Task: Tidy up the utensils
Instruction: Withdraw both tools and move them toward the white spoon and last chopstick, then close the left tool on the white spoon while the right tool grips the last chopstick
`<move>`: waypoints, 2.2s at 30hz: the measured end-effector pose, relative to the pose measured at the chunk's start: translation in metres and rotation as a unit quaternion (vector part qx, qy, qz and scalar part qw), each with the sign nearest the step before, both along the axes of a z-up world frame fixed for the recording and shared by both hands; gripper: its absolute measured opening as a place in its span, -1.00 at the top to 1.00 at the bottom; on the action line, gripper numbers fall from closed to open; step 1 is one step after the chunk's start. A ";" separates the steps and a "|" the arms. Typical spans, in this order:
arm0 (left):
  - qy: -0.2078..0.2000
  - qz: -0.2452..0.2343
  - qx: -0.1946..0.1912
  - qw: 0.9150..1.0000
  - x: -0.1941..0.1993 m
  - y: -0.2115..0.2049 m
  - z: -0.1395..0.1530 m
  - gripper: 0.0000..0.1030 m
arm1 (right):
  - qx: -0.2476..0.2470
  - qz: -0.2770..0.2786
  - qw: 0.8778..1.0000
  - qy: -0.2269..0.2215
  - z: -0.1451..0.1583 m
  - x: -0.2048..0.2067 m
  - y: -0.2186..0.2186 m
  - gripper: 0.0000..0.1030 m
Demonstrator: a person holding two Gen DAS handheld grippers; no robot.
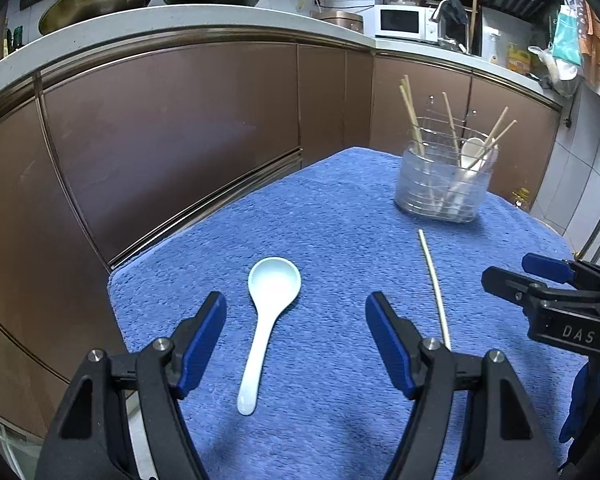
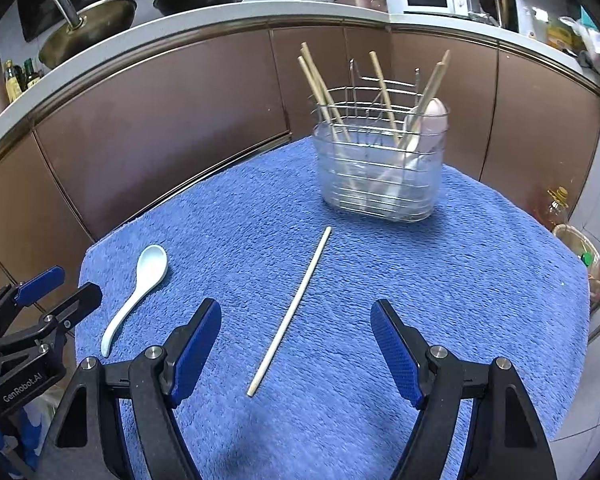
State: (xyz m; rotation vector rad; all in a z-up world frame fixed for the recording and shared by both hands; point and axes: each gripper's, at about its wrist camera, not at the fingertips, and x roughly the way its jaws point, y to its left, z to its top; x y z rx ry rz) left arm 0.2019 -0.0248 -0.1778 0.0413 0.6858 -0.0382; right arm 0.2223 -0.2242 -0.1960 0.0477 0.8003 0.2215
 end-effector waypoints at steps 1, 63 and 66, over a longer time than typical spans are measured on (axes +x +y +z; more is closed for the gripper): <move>0.001 0.001 0.000 1.000 0.001 0.002 -0.001 -0.37 | -0.001 0.001 1.000 0.001 -0.001 0.001 0.001 -0.46; 0.201 -0.148 -0.061 0.966 0.153 0.034 -0.075 0.76 | -0.065 0.051 0.988 0.134 -0.053 0.134 0.026 0.88; 0.190 -0.135 -0.076 0.970 0.149 0.037 -0.071 0.82 | -0.070 0.060 0.989 0.115 -0.042 0.116 0.027 0.88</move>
